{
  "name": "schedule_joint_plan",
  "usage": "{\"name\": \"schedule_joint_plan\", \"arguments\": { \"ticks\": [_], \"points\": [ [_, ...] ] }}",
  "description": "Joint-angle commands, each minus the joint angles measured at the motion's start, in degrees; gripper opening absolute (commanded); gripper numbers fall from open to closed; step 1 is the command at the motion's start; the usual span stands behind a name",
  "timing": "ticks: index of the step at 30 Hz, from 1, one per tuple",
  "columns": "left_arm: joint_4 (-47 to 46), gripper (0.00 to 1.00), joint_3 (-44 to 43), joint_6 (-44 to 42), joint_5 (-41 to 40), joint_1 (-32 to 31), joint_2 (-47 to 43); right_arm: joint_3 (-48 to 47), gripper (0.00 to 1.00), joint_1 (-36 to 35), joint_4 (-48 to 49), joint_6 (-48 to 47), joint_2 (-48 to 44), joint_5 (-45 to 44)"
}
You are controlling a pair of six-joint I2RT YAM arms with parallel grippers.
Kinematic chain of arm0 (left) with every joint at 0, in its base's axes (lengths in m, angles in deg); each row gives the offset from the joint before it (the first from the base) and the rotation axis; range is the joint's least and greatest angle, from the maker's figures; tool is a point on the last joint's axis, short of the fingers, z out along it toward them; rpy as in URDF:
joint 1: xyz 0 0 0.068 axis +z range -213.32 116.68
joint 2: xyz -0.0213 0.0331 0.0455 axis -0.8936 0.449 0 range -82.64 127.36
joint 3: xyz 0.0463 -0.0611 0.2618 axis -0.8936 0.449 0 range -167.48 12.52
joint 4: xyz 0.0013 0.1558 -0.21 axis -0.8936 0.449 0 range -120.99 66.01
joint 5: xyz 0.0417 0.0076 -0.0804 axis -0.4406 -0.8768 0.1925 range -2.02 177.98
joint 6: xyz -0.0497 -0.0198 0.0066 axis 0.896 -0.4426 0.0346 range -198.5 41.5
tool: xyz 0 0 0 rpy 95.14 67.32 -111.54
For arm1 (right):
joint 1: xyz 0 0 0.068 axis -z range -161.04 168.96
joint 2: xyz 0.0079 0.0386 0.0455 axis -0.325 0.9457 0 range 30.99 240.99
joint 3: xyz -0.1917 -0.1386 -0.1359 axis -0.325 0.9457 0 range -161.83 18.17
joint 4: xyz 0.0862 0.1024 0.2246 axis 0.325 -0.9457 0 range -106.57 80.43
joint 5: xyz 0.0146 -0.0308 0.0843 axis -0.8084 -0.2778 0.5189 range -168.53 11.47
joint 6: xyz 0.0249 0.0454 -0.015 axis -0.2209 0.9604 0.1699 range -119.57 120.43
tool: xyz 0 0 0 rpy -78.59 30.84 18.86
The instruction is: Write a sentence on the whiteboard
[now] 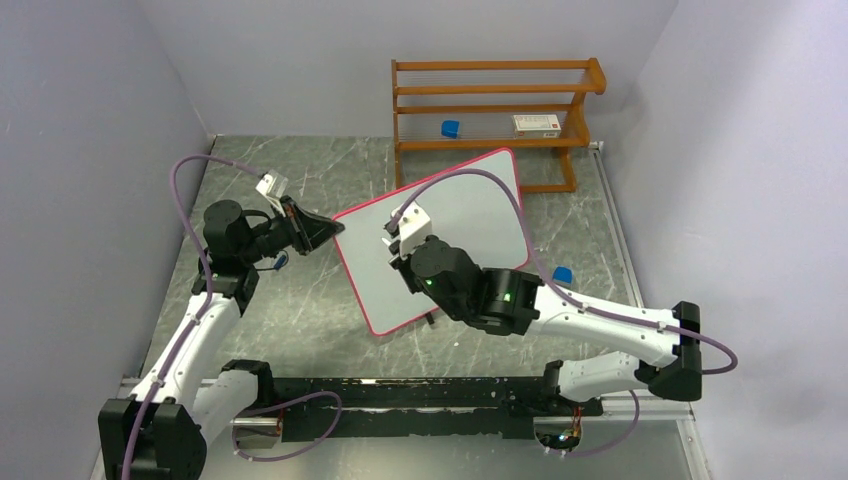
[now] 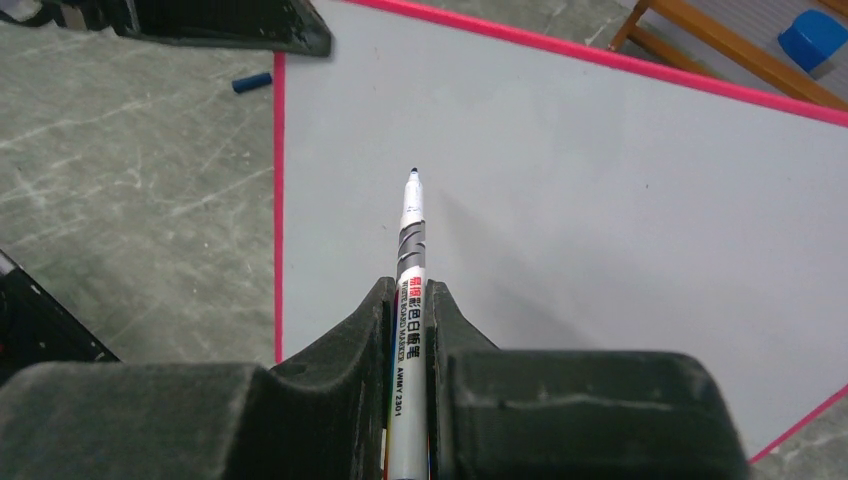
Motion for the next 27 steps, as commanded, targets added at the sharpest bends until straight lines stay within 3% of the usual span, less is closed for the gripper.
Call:
{"name": "schedule_joint_plan", "arguments": {
  "ticks": [1, 27],
  "points": [
    [5.45, 0.05, -1.25, -5.24, -3.76, 0.05, -0.71, -4.5, 0.0, -1.02, 1.22, 1.2, 2.6, -2.07],
    [5.82, 0.05, -1.35, -5.78, -2.49, 0.05, -0.24, -13.36, 0.0, -1.96, -0.41, 1.54, 14.52, -3.35]
  ]
}}
